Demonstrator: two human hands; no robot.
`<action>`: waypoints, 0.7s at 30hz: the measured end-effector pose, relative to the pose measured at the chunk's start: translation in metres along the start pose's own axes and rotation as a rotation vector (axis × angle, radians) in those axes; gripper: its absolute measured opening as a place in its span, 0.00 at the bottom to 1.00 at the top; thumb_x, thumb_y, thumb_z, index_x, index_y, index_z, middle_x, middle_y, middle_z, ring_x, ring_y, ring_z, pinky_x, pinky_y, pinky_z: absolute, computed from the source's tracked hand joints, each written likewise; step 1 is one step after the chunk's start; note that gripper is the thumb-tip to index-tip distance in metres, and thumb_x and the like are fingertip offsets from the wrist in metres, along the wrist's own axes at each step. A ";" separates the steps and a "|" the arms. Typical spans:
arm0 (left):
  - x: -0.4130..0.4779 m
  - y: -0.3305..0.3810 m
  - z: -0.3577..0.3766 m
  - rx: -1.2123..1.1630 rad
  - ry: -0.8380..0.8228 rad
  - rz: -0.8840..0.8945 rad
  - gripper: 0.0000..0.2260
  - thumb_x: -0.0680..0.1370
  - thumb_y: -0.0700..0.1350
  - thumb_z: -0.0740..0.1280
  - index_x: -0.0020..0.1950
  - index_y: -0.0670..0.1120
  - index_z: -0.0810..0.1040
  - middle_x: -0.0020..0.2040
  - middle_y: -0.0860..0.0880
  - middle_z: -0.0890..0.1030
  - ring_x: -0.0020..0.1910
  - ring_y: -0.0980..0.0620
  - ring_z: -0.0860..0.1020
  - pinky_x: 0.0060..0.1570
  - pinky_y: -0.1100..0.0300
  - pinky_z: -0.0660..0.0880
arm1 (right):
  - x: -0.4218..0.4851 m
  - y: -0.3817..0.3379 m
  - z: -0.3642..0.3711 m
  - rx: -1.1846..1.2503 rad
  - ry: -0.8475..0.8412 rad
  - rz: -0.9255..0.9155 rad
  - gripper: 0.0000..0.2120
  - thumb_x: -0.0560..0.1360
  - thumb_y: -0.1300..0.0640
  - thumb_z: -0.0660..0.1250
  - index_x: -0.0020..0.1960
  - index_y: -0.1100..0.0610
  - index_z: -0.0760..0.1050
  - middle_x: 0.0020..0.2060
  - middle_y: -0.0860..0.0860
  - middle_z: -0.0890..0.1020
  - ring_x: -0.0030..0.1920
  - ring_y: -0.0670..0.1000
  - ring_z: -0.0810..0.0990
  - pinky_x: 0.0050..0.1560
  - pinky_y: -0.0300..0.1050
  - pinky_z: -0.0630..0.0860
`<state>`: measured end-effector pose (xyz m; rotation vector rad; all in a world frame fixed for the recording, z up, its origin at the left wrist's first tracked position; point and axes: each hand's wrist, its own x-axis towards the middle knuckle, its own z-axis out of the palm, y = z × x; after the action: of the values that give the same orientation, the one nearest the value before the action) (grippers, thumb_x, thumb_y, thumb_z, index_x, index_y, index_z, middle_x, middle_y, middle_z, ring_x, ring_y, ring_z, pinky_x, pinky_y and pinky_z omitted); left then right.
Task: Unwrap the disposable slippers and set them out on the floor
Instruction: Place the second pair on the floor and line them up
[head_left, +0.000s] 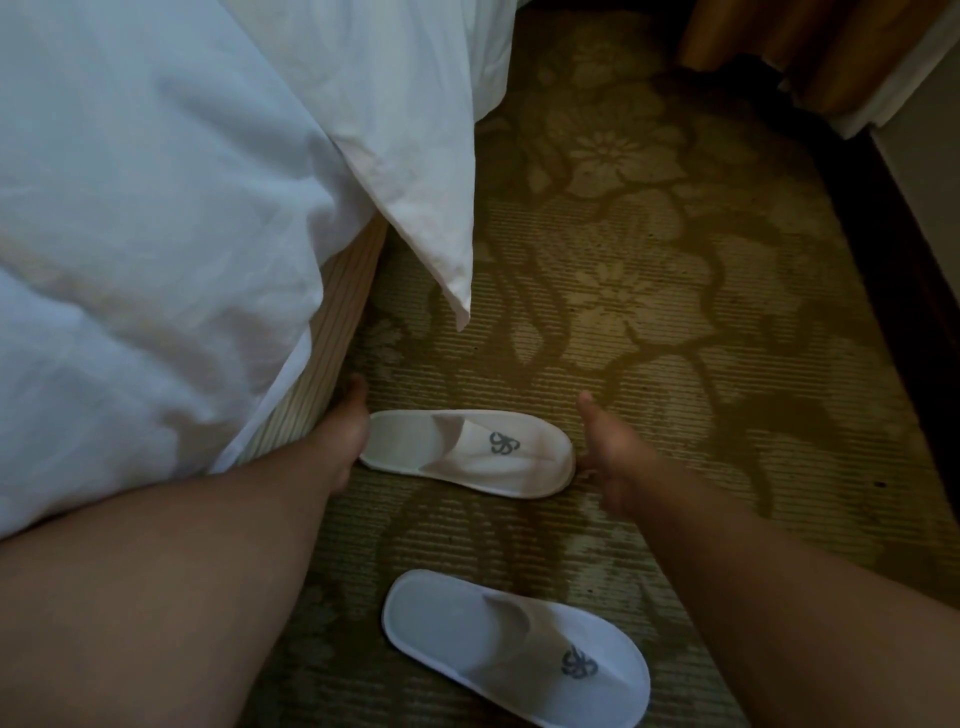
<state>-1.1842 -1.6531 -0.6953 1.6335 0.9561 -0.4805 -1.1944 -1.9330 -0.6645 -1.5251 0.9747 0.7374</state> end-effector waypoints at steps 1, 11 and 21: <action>0.000 -0.001 -0.001 0.024 0.010 -0.005 0.37 0.78 0.70 0.50 0.80 0.48 0.57 0.78 0.42 0.63 0.74 0.40 0.64 0.74 0.42 0.60 | -0.002 0.000 -0.004 -0.023 0.003 0.000 0.35 0.78 0.33 0.56 0.76 0.53 0.62 0.75 0.58 0.66 0.73 0.59 0.65 0.66 0.56 0.63; -0.050 -0.029 -0.006 0.467 -0.288 -0.519 0.41 0.75 0.73 0.54 0.75 0.43 0.65 0.70 0.37 0.72 0.70 0.37 0.70 0.66 0.42 0.66 | -0.041 0.042 -0.047 -0.523 0.044 0.144 0.21 0.80 0.42 0.58 0.61 0.59 0.73 0.49 0.56 0.78 0.38 0.55 0.74 0.39 0.48 0.69; -0.083 -0.040 0.012 0.724 -0.580 -0.633 0.44 0.75 0.74 0.50 0.81 0.45 0.52 0.80 0.36 0.55 0.78 0.35 0.53 0.73 0.37 0.52 | -0.053 0.107 -0.058 -0.732 -0.036 0.380 0.35 0.75 0.28 0.53 0.55 0.61 0.69 0.41 0.61 0.78 0.35 0.60 0.79 0.33 0.51 0.76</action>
<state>-1.2625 -1.6905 -0.6622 1.6064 0.8746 -1.7917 -1.3169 -1.9835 -0.6575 -1.9505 1.0362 1.5073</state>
